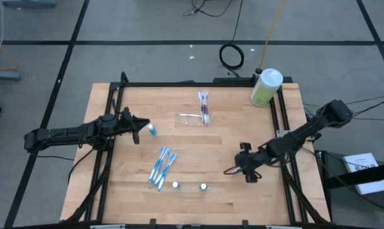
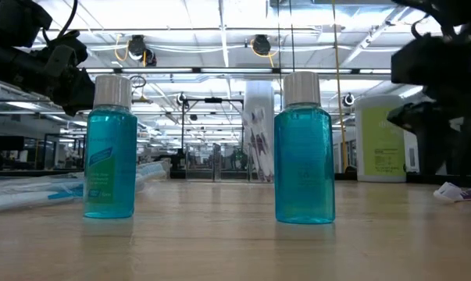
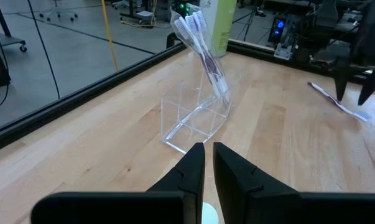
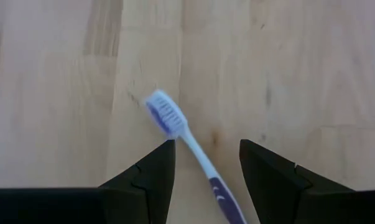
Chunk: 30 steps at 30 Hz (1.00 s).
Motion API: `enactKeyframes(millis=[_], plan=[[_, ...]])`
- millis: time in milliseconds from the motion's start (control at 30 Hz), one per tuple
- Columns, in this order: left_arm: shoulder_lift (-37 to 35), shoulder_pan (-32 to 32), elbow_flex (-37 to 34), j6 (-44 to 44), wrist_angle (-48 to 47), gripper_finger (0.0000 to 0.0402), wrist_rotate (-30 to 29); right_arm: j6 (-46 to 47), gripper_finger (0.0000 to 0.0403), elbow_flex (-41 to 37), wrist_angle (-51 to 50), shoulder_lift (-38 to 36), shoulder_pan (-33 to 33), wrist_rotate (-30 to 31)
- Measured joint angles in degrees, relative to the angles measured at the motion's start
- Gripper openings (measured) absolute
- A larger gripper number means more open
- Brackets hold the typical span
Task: Pick & Place toothbrushing station
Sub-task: Put the violet toothbrush into the transparent organizer
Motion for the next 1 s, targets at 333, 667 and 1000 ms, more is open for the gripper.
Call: enactKeyframes(millis=[333,667,1000], plan=[[0.01,-0.02,-0.01,0.00,0.00,0.0037,0.01,-0.32,0.0171,0.22,0.19,7.14,2.48,1.66],[-0.01,0.00,0.01,0.00,0.00,0.0037,0.01,-2.29,0.0150,0.17,4.34,10.16,2.74,6.15],[0.01,0.00,-0.01,-0.02,0.00,0.0037,0.01,-3.58,0.0045,0.07,5.75,10.31,2.50,6.66]])
